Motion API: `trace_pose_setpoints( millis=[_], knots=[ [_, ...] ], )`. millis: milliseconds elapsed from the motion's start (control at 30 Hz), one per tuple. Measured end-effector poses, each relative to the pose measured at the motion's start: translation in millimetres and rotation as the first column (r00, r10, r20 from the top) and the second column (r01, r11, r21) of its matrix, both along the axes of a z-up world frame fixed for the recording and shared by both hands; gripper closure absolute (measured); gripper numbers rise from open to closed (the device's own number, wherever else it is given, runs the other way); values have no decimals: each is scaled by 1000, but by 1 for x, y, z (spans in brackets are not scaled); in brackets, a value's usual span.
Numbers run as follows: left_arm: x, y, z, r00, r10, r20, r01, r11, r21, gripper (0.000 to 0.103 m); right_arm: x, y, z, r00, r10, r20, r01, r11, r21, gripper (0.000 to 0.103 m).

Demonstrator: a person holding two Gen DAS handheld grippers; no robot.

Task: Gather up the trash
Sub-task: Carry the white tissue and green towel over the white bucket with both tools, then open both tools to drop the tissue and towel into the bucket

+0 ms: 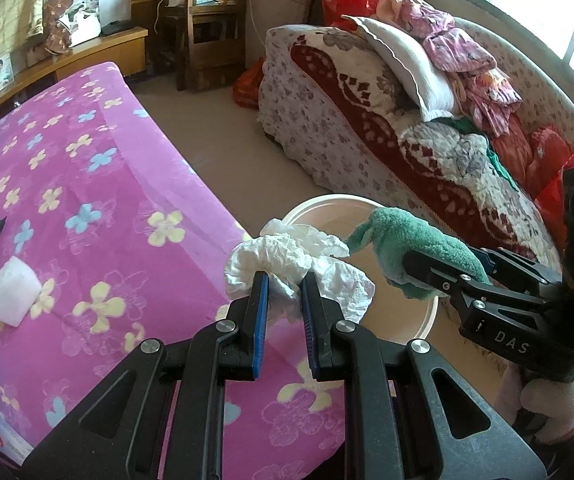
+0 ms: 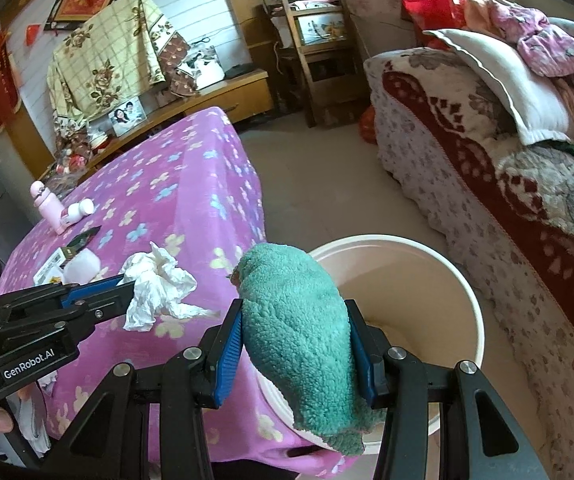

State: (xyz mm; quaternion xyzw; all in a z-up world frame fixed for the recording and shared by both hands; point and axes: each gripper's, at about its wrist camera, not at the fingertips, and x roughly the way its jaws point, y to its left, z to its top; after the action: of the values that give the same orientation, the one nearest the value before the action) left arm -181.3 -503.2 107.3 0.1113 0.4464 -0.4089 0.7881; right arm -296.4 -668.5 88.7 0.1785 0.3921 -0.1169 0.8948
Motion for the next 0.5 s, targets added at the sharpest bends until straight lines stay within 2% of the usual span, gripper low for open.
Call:
trace_pose_setpoints(
  millis=[500],
  knots=[
    [-4, -31, -16, 998, -45, -37, 45, 999, 10, 89, -9, -28, -21, 998, -61, -35, 62, 998, 22, 57]
  ],
)
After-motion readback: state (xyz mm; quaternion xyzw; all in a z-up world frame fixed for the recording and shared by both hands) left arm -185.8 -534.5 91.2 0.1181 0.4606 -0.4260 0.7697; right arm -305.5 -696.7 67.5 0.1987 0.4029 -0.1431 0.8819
